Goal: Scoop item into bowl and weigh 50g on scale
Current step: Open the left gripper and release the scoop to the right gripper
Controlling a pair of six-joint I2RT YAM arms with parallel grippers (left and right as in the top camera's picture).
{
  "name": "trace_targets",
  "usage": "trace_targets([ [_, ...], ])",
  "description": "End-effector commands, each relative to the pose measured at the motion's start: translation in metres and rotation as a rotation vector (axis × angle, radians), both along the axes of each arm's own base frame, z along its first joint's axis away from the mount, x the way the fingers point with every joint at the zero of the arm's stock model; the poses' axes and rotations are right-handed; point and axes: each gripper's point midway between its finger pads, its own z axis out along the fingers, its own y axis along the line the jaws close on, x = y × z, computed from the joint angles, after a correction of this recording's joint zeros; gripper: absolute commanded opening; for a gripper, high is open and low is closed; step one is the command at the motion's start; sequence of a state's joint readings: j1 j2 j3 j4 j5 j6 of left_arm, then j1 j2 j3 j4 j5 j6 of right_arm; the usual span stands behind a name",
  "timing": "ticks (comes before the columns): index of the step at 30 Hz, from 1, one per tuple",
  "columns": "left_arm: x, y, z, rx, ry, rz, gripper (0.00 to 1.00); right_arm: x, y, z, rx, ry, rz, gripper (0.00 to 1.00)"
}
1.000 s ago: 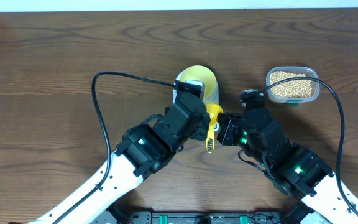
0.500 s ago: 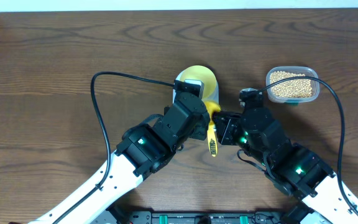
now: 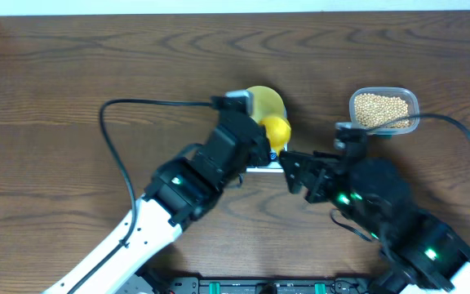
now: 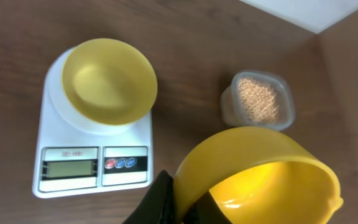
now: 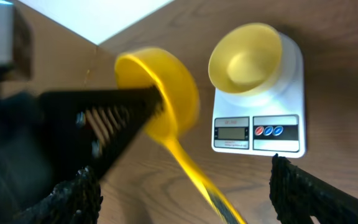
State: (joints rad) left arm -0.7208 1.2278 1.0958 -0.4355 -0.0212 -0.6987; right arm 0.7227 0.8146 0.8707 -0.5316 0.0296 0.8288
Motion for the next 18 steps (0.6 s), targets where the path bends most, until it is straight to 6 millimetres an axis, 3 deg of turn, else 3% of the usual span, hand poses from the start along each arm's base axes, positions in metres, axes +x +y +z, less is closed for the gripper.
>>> trace_targets([
  [1, 0.001, 0.0, 0.024, -0.234, 0.098, 0.022, 0.07, -0.008, -0.014, 0.017, 0.01, -0.044, -0.005, 0.82],
  [9, -0.006, -0.005, 0.04, -0.539, 0.347, 0.009, 0.07, -0.013, -0.017, 0.016, 0.013, -0.032, 0.006, 0.8],
  [18, -0.024, -0.02, 0.051, -0.64, 0.463, -0.072, 0.07, -0.012, 0.001, 0.038, 0.103, -0.088, 0.071, 0.69],
])
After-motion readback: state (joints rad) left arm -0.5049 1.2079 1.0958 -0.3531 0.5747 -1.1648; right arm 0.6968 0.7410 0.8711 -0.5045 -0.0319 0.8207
